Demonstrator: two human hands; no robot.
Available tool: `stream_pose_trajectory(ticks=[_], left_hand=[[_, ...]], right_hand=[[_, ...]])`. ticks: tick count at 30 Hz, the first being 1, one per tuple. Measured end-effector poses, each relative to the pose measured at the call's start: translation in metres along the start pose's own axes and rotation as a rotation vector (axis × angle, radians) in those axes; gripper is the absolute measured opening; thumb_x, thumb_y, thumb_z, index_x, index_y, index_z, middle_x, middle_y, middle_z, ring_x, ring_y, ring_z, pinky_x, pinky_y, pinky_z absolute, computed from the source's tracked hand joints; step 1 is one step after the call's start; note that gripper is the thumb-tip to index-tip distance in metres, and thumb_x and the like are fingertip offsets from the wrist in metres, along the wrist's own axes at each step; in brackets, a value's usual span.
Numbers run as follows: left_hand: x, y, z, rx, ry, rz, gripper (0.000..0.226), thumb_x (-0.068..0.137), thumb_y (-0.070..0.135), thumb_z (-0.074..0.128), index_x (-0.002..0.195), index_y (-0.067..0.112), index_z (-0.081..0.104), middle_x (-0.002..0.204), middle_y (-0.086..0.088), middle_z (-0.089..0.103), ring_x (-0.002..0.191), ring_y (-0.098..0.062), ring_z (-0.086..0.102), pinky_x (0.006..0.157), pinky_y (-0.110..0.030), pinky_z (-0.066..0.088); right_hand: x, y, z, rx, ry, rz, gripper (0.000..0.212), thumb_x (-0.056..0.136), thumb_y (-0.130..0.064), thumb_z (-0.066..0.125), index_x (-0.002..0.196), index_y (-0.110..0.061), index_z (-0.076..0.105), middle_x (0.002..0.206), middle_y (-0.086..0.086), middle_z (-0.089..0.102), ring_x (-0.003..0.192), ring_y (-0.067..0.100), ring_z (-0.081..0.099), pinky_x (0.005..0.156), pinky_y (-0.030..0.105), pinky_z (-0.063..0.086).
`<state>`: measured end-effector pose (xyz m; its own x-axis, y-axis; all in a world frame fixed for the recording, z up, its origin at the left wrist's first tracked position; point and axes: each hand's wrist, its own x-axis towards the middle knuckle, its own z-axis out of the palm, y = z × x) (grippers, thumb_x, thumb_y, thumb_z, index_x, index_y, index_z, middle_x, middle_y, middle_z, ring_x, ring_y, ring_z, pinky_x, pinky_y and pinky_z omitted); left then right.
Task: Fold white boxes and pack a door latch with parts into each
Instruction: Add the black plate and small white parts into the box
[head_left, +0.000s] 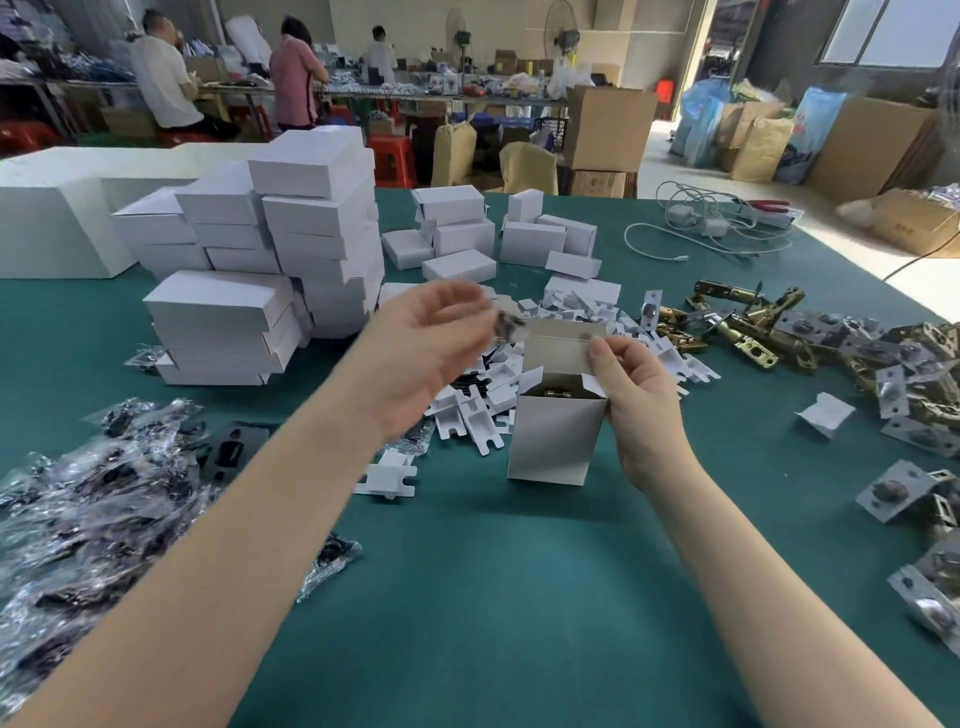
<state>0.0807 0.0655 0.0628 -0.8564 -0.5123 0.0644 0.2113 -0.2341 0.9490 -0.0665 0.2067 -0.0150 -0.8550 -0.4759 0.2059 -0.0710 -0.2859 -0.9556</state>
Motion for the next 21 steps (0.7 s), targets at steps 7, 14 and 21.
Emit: stream_pose_trajectory(ticks=[7, 14, 21], left_hand=[[0.020, -0.022, 0.042, 0.874, -0.204, 0.478, 0.018, 0.087, 0.007, 0.070, 0.082, 0.019, 0.059, 0.087, 0.002, 0.071, 0.082, -0.013, 0.070, 0.080, -0.034, 0.057], [0.019, -0.019, 0.030, 1.217, -0.323, 0.624, 0.013, 0.092, 0.014, 0.066, 0.102, 0.018, 0.073, 0.089, 0.007, 0.063, 0.089, -0.016, 0.059, 0.082, -0.039, 0.051], [0.019, 0.000, 0.027, 1.545, -0.414, 0.576, 0.013, 0.095, 0.019, 0.054, 0.100, 0.026, 0.063, 0.090, 0.015, 0.058, 0.082, -0.001, 0.044, 0.077, -0.032, 0.048]], right_hand=[[-0.001, -0.001, -0.001, -0.060, -0.027, -0.062, 0.008, 0.097, -0.022, 0.058, 0.094, -0.018, 0.065, 0.075, -0.012, 0.066, 0.070, 0.000, 0.057, 0.067, 0.013, 0.045], [-0.001, -0.002, -0.001, -0.106, -0.037, -0.051, 0.011, 0.098, -0.023, 0.058, 0.101, -0.015, 0.065, 0.091, 0.001, 0.068, 0.083, 0.009, 0.060, 0.079, 0.020, 0.048], [-0.002, -0.009, -0.001, -0.138, -0.063, -0.035, 0.010, 0.099, -0.022, 0.057, 0.091, -0.022, 0.063, 0.075, -0.014, 0.065, 0.071, 0.004, 0.056, 0.068, 0.016, 0.043]])
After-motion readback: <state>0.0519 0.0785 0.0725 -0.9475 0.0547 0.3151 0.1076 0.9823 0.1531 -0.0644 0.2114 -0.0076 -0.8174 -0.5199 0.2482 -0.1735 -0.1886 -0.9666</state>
